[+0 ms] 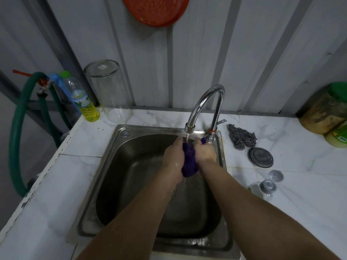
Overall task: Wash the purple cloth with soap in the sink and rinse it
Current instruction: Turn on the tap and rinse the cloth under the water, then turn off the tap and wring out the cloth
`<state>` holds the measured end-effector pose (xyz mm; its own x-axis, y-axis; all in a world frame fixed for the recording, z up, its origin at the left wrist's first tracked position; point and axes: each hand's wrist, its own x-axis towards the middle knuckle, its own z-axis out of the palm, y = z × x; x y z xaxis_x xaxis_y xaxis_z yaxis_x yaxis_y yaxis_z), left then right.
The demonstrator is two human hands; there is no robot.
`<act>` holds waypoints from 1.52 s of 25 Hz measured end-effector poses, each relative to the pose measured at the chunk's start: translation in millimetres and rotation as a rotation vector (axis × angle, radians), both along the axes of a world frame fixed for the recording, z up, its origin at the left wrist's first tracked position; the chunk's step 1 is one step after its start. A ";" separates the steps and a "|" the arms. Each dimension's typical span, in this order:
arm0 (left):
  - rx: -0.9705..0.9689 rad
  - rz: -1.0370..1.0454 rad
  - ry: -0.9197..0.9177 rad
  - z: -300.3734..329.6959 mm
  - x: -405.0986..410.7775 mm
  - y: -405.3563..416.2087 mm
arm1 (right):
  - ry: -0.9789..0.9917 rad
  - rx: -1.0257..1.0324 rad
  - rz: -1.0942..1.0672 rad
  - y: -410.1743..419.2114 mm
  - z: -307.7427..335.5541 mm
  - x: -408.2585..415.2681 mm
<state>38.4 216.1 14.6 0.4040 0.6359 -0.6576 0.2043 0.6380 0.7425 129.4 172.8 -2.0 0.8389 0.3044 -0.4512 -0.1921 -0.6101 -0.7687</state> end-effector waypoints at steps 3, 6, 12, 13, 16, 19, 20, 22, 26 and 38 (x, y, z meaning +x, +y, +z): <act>-0.104 0.049 -0.044 -0.9 -13.0 18.9 | 0.175 0.157 -0.131 -10.4 0.7 6.4; -0.016 0.020 -0.044 -10.2 -27.3 31.5 | 0.308 0.345 -0.185 -26.2 9.7 11.8; -0.183 -0.107 -0.030 -15.4 -38.9 26.2 | -0.071 0.342 -0.026 -44.3 20.9 -2.8; -0.221 -0.125 -0.046 -13.4 -36.3 21.9 | -0.149 0.304 0.041 -45.9 22.6 -12.3; -0.322 -0.117 -0.147 -5.2 -29.0 12.6 | -0.378 0.205 0.359 -55.1 31.6 -47.1; -0.226 -0.114 -0.163 -4.2 -26.6 11.8 | -0.436 0.141 0.614 -62.5 38.7 -58.1; -0.195 -0.100 -0.147 -5.3 -26.0 10.5 | -0.396 0.112 0.620 -62.9 43.3 -54.2; -0.191 -0.079 -0.121 -5.4 -26.6 6.0 | -0.314 0.041 0.548 -59.3 48.4 -34.0; -0.260 -0.020 -0.170 2.1 -30.2 1.2 | -0.336 -0.116 0.329 -50.8 56.9 38.9; -0.299 0.027 -0.264 -0.2 -24.9 4.5 | -0.123 -0.135 0.112 -7.1 49.4 150.1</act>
